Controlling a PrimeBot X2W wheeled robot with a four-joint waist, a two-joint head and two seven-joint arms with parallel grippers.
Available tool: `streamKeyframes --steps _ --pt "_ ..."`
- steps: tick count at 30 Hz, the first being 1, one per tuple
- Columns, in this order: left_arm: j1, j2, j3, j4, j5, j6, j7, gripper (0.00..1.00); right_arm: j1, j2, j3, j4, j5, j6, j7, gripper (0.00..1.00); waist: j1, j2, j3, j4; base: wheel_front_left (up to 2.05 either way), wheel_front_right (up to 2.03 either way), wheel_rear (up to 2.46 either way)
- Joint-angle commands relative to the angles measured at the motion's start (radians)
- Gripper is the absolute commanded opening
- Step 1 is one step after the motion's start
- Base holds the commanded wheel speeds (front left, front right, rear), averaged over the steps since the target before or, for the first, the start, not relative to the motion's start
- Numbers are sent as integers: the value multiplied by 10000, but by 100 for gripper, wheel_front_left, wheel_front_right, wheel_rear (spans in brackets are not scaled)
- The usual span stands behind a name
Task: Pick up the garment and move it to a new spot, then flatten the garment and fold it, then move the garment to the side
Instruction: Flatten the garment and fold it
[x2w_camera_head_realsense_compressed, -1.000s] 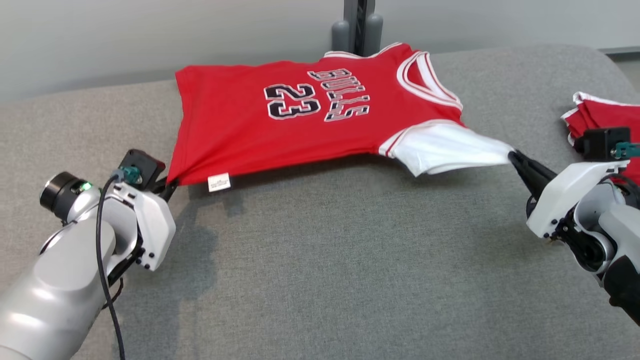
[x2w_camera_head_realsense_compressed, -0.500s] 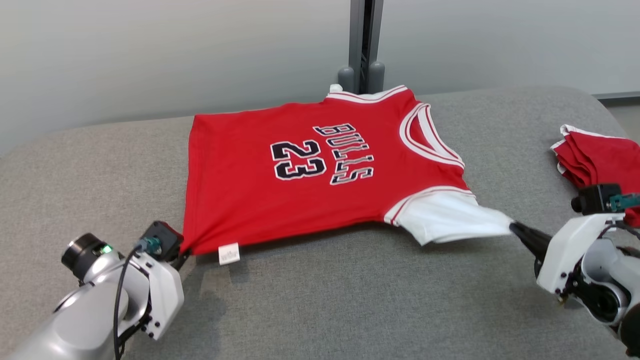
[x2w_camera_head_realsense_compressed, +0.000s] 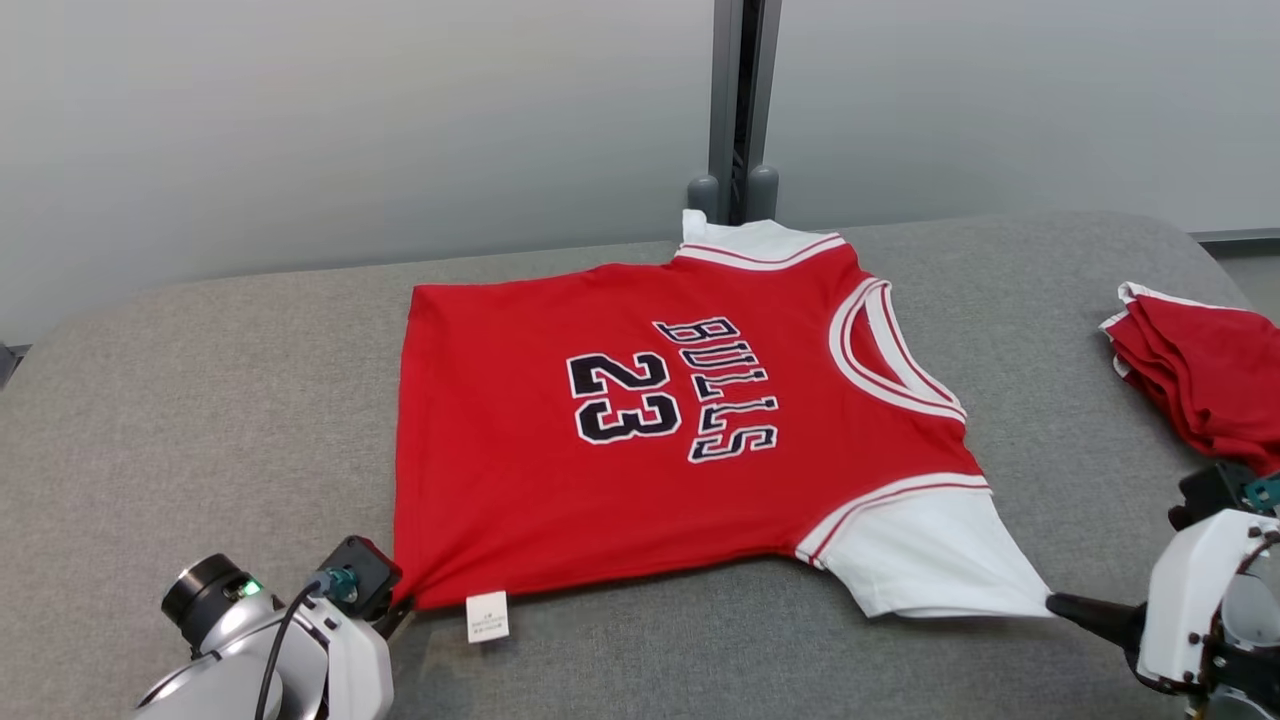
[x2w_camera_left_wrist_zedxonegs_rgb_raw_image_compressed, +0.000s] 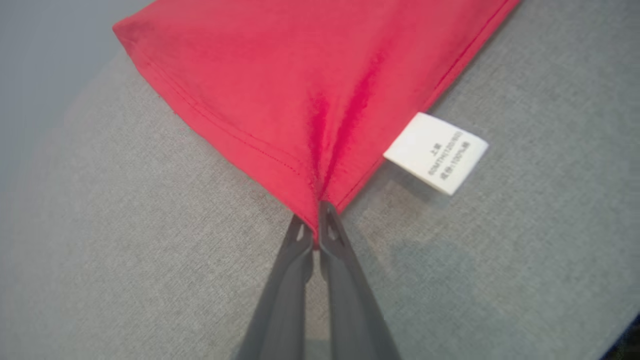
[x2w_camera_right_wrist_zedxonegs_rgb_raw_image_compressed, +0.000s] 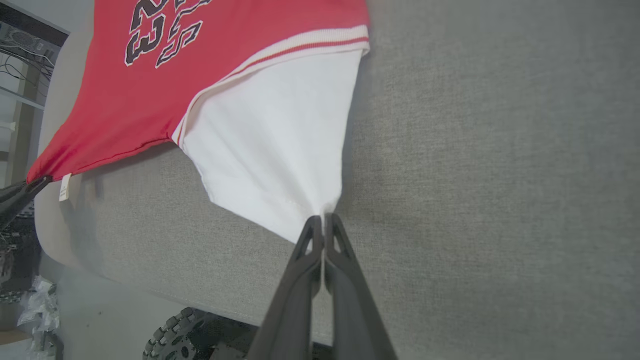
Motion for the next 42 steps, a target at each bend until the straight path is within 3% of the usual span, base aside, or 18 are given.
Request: streamKeyframes --steps 1,11,28,34,42 --pt "165 169 -12 -162 -4 119 35 0 197 -216 -49 -117 224 -4 228 0 0 0 -25 23 0 0 0" --pt "979 885 -181 -2005 -312 413 725 0 897 -1277 -198 -1093 1449 -4 1448 0 0 0 -127 90 0 0 0" --pt "2273 2690 -399 -6371 -1830 559 3052 0 1949 -2769 225 -2643 2418 -4 1676 0 0 0 -229 181 0 0 0" --pt "2481 2983 -442 -7502 -2380 789 4012 0 1995 -3103 449 -3157 2361 -4 1600 0 0 0 -197 135 0 0 0" --pt "2133 3301 -253 -8036 -2647 1137 4598 0 1342 -3105 422 -3412 2240 -4 1289 0 0 0 29 50 0 0 0"
